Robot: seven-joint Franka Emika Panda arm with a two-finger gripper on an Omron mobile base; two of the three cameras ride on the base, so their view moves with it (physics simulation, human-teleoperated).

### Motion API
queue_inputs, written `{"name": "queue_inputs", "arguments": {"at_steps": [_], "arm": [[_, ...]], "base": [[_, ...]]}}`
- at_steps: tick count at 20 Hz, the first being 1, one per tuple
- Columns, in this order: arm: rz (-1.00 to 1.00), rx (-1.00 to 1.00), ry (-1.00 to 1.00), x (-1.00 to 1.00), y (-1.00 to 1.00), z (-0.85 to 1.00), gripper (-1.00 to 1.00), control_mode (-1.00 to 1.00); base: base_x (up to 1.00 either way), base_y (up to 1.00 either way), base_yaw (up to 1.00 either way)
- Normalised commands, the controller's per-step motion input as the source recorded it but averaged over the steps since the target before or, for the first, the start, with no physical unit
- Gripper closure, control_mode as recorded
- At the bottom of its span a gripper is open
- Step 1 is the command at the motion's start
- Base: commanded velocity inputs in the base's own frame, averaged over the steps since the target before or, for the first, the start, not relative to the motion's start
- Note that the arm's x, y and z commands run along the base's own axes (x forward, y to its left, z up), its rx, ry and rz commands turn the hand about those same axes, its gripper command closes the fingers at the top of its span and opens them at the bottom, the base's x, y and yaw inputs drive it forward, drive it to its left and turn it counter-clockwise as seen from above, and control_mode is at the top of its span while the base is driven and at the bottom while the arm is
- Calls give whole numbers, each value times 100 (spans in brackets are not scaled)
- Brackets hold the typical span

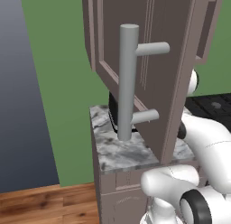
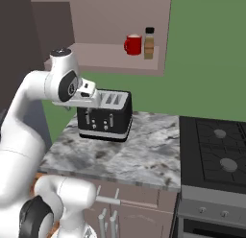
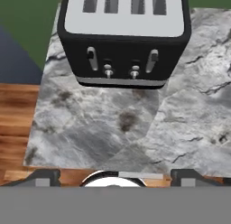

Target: Take the cinnamon bottle from the cabinet and place it on the dining table, next to the plate with the cupcake. Then take the chocolate from the dining counter and place it on the cupcake plate.

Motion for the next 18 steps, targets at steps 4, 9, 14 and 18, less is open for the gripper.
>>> {"name": "queue_inputs", "arguments": {"at_steps": [4,9,14,18], "arm": [[-10,0,-25,-30,0,10,-100,-100],[-15,0,-26,-16,-4,33,-100,-100],[-15,-8,-48,-2,-9,41,-100,-100],[-4,0,-21,-1,-25,47,-100,-100]], "base": [[0,0,0],[0,0,0],[0,0,0],[0,0,0]]}}
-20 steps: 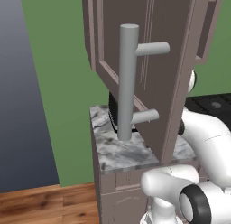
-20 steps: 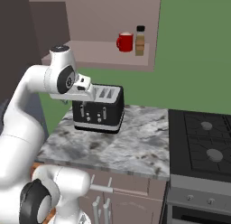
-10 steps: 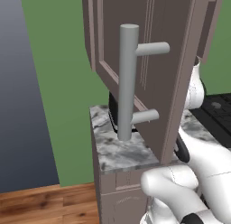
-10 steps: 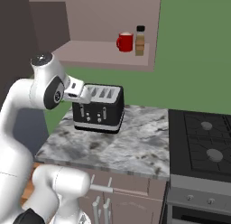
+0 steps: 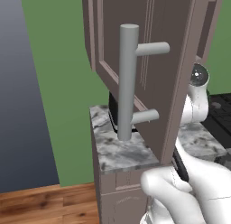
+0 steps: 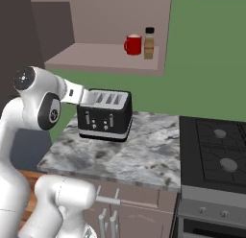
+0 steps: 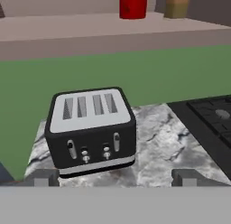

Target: Take the cinnamon bottle from the cabinet and place it on the dining table, next to the plate with the cupcake. Then take the chocolate from the dining counter and place it on the cupcake plate.

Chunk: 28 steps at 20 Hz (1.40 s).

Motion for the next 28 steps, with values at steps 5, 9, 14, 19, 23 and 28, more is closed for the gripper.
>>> {"name": "queue_inputs", "arguments": {"at_steps": [5,9,14,19,23,28], "arm": [[0,2,-2,0,-30,51,-100,-100],[2,1,0,0,-32,54,-100,-100],[5,0,0,10,-29,47,-100,-100],[5,-3,0,20,-31,24,-100,-100],[1,-6,0,32,-30,11,-100,-100],[0,-3,7,35,-19,17,-100,-100]], "base": [[0,0,0],[0,0,0],[0,0,0],[0,0,0],[0,0,0],[0,0,0]]}}
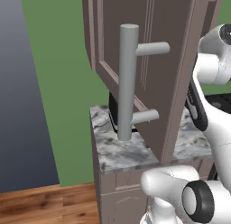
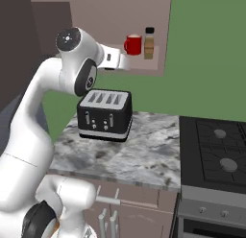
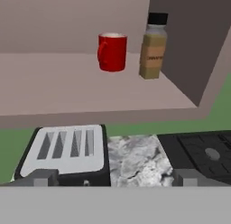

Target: Take the cinnamon bottle from the cabinet and place it on the dining table, next to the plate with the cupcake. Then take the chocolate from the dining counter and place it on the cupcake plate.

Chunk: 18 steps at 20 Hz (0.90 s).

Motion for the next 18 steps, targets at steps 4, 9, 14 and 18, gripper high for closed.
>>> {"name": "queue_inputs", "arguments": {"at_steps": [4,9,14,18], "arm": [[0,-3,1,32,-8,17,-100,-100],[0,-1,0,25,-12,18,-100,-100],[-8,0,0,15,-18,10,-100,-100],[-10,0,0,15,-17,0,-100,-100]], "base": [[0,0,0],[0,0,0],[0,0,0],[0,0,0]]}}
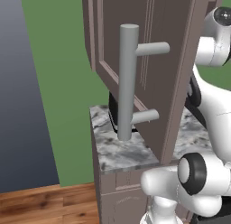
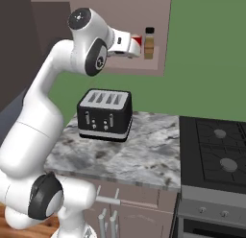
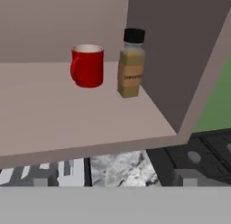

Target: Take the cinnamon bottle from the cabinet and place it on the dining table, next to the plate with the cupcake. Then take the chocolate from the dining counter and place it on the cupcake plate.

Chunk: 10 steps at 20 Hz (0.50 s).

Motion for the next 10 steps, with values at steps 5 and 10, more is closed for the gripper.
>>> {"name": "queue_inputs", "arguments": {"at_steps": [5,10], "arm": [[-9,-1,-1,26,-7,0,-100,-100],[-2,-1,-11,19,-8,-5,-100,-100]], "base": [[0,0,0],[0,0,0]]}}
